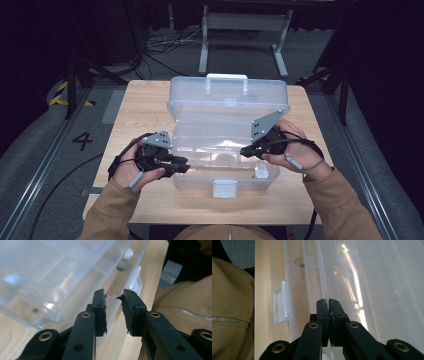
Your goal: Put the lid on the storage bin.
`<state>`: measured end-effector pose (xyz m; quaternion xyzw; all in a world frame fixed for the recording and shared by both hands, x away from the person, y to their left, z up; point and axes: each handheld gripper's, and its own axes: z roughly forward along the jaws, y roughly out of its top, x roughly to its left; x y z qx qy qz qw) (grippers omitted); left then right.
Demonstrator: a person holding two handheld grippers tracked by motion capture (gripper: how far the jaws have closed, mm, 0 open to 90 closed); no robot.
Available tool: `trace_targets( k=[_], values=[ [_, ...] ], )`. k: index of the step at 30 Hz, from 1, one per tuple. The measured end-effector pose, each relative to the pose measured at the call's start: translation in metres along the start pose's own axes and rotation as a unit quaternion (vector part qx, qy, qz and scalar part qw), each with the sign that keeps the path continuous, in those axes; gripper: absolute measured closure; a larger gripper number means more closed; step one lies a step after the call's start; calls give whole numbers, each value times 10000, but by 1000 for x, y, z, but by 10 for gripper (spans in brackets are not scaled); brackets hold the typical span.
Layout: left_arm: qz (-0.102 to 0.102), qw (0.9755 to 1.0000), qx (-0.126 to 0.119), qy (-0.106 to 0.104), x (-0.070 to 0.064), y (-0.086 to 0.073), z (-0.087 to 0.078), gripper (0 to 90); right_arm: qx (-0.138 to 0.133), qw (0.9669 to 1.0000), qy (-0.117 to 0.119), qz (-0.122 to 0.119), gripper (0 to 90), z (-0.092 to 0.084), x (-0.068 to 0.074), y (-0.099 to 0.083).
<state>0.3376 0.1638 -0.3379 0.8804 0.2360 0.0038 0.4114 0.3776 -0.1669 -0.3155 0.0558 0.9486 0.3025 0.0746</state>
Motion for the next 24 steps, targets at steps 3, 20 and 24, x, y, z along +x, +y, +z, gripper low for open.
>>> trace_targets(
  k=[3, 20, 24],
  values=[
    [-6, 9996, -241, 122, 0, 1, -8, 758, -23, 10000, -12, -4, 882, 1, 1, -1],
    [-673, 9842, -1247, 1062, 11, 7, -24, 899, -4, 10000, -61, 9, 872, 6, 15, -8],
    [-762, 9842, -1190, 1066, 12, 6, -23, 900, 45, 9999, -115, -16, 871, 8, 20, -10]
  ],
)
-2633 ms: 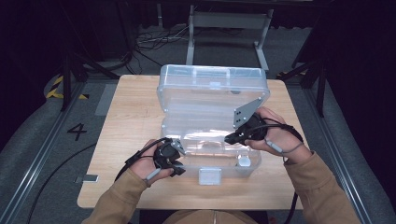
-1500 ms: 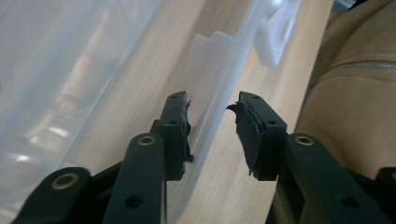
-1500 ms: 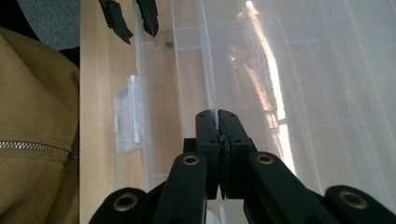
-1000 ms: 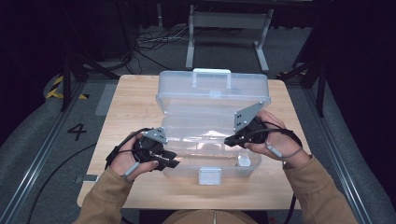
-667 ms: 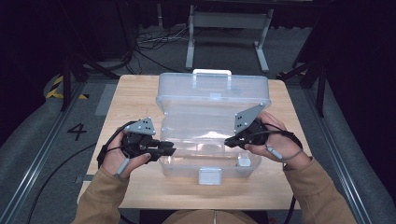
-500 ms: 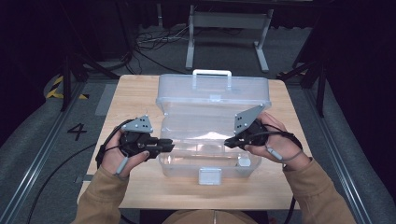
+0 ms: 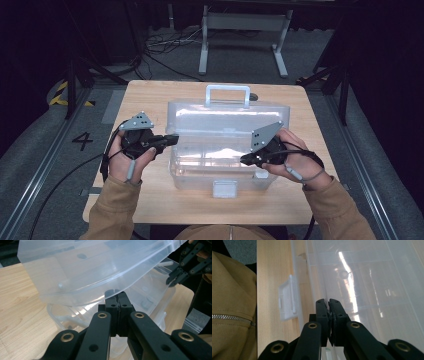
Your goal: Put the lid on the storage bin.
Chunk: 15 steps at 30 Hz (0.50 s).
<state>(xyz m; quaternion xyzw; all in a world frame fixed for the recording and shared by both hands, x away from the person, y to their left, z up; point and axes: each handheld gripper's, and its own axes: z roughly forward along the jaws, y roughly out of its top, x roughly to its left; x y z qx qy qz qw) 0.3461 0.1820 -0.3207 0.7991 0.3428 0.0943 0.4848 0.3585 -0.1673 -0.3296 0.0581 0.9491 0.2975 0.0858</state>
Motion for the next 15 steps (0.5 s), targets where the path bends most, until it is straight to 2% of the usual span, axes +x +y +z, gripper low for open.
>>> trace_targets(
  k=[8, 15],
  values=[
    [8, 10000, 43, 4, 0, 0, 0, 900, -52, 10000, 1, 33, 858, 0, 3, -1],
    [16, 10000, 98, 7, -1, 0, 0, 900, -401, 9990, -60, 172, 844, -17, 7, -7]
  ],
)
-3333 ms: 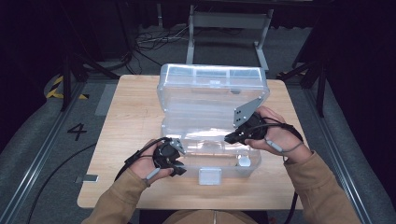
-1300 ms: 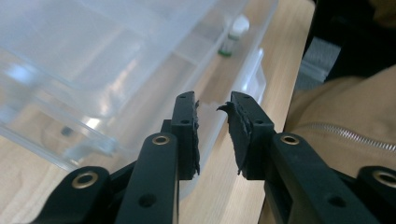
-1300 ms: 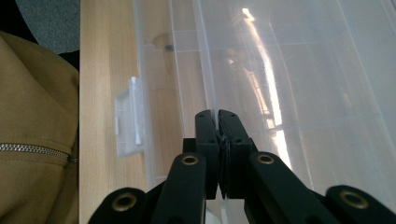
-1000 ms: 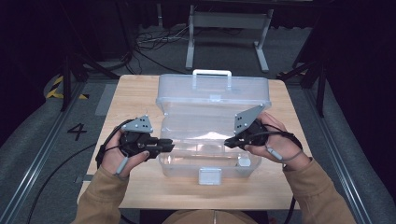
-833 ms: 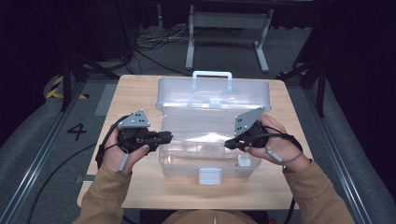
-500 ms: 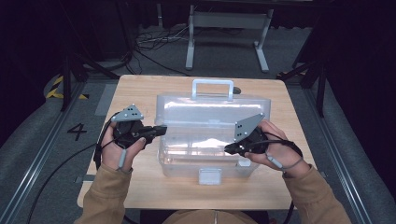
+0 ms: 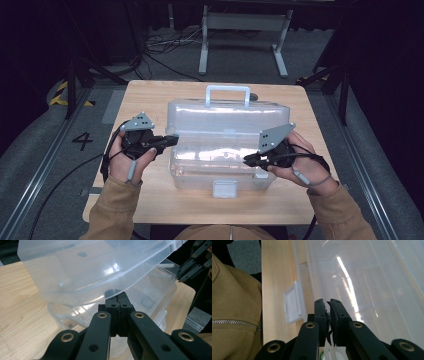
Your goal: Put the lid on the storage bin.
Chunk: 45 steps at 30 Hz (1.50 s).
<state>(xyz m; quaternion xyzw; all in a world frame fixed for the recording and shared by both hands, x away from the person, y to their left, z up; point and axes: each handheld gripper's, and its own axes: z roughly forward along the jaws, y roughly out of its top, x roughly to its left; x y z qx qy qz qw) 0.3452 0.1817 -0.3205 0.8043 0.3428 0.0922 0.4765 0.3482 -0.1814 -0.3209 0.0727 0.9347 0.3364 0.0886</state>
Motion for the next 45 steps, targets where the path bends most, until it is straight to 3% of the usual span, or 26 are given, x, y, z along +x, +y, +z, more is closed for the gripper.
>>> trace_targets(
  k=[7, 9, 17, 26, 31, 34, 35, 36, 37, 39, 41, 45],
  values=[
    [10, 10000, 30, -5, 0, 0, 0, 900, -406, 9989, -68, 219, 896, -13, 0, -15],
    [-2, 10000, 45, -18, 0, 0, 0, 900, -592, 9972, -132, 445, 899, -20, -1, -23],
    [-12, 10000, 91, -26, 0, -1, -3, 900, -762, 9928, -279, 877, 900, -31, -6, -39],
    [-58, 9999, 134, -71, 1, -2, -4, 900, -1024, 9797, -320, 1696, 900, -46, -15, -61],
    [-66, 9998, 165, -69, 1, -2, -4, 900, -1130, 9761, -384, 1816, 898, -51, -19, -69],
    [-60, 9997, 206, -89, 1, -3, -4, 900, -1383, 9727, -450, 1807, 881, -53, -20, -73],
    [-73, 9997, 230, -96, 1, -3, -4, 900, -1382, 9696, -488, 1958, 860, -54, -21, -76],
    [-73, 9997, 230, -96, 1, -3, -4, 900, -1382, 9696, -488, 1958, 860, -54, -21, -76],
    [-72, 9996, 248, -102, 1, -3, -4, 900, -1331, 9660, -566, 2141, 866, -56, -22, -79],
    [-78, 9995, 269, -121, 1, -3, -4, 900, -1329, 9656, -592, 2155, 879, -56, -23, -80],
    [-105, 9994, 315, -124, 1, -4, -4, 900, -1342, 9597, -595, 2398, 898, -58, -25, -83],
    [-78, 9991, 391, -138, 2, -4, -4, 900, -1288, 9576, -558, 2516, 900, -58, -26, -86]
  ],
)
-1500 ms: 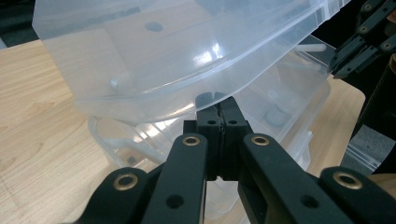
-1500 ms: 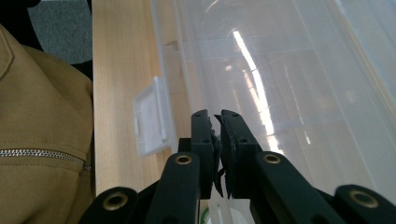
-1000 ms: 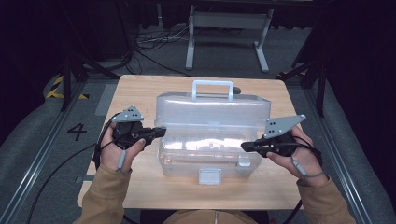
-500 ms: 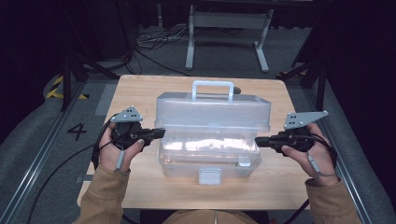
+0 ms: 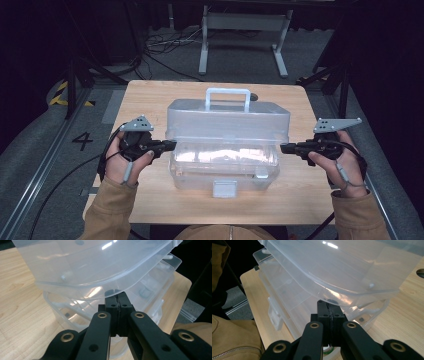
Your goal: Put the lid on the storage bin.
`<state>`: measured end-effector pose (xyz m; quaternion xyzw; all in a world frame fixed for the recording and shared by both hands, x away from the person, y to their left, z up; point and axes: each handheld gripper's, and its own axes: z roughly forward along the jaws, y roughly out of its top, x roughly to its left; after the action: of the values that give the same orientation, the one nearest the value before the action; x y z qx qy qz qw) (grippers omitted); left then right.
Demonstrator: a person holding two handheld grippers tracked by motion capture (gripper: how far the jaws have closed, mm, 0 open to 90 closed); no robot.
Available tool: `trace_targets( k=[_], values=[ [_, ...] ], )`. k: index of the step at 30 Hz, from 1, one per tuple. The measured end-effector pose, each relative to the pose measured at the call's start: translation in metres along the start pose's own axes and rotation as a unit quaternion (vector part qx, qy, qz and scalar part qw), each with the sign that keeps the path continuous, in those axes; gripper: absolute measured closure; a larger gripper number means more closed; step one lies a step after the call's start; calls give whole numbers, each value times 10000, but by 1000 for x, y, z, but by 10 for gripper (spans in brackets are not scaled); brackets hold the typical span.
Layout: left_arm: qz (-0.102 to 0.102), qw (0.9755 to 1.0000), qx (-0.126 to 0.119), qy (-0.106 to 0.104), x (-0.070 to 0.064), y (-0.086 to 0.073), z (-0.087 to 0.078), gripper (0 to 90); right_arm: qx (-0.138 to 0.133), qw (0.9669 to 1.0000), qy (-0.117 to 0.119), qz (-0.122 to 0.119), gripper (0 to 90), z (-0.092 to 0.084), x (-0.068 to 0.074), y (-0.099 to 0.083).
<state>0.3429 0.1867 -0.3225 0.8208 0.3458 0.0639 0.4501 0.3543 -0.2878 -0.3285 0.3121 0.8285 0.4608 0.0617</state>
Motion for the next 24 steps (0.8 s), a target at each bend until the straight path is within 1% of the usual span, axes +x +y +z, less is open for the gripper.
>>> trace_targets(
  k=[13, 16, 20, 23, 24],
  values=[
    [61, 9991, 408, -44, 0, -1, 0, 898, 351, 9994, -44, -33, 900, 3, 2, 0],
    [60, 9989, 464, -59, 0, -2, 0, 898, 424, 9991, -43, -39, 900, 4, 3, -1],
    [147, 9977, 662, -68, 0, -2, -1, 897, 570, 9983, -47, -69, 900, 6, 3, -1],
    [166, 9971, 742, -67, -1, -3, 0, 897, 665, 9977, -58, -122, 900, 7, 4, -1],
    [198, 9965, 803, -74, -1, -3, 0, 897, 701, 9974, -63, -136, 900, 7, 4, -1]
  ],
)
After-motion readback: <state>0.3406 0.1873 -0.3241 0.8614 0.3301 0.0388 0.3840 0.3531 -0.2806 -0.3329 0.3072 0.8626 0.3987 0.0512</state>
